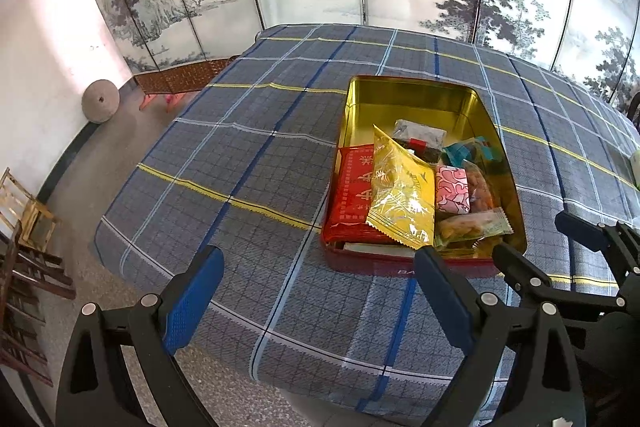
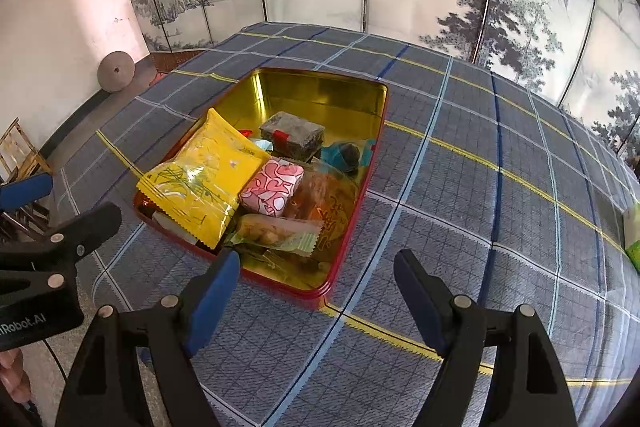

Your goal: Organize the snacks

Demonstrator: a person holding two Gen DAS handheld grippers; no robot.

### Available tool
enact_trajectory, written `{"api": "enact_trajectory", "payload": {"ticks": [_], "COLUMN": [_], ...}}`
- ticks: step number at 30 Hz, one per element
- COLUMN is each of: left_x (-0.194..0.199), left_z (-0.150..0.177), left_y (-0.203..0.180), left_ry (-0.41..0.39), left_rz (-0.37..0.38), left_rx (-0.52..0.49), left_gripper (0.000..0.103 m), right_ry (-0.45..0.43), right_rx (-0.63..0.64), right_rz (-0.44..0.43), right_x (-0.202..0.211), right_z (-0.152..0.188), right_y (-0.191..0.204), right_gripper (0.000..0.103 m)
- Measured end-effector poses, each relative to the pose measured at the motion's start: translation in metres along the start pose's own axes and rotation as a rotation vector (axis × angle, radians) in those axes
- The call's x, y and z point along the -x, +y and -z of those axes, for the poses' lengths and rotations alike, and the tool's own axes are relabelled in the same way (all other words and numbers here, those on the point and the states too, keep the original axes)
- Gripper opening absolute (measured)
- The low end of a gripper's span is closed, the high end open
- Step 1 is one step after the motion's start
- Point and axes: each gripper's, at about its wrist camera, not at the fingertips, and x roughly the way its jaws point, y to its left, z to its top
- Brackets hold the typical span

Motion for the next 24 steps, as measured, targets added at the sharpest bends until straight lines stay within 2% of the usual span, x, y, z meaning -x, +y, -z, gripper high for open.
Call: {"api": "enact_trajectory", "payload": {"ticks": [24], "left_x": [-0.0073], "left_z": [0.0026], "left_y": [0.0051], "left_ry": [0.023], "left_rz": [0.013], "left_rx": [0.018], "left_gripper": [0.095], "right_ry": [0.028], "right_rx": [0.017], "right_rz": [0.010], "right_x": [-0.0067], "right_z": [0.0035], "right_y": [0.0015], "right_gripper": [0.081]}}
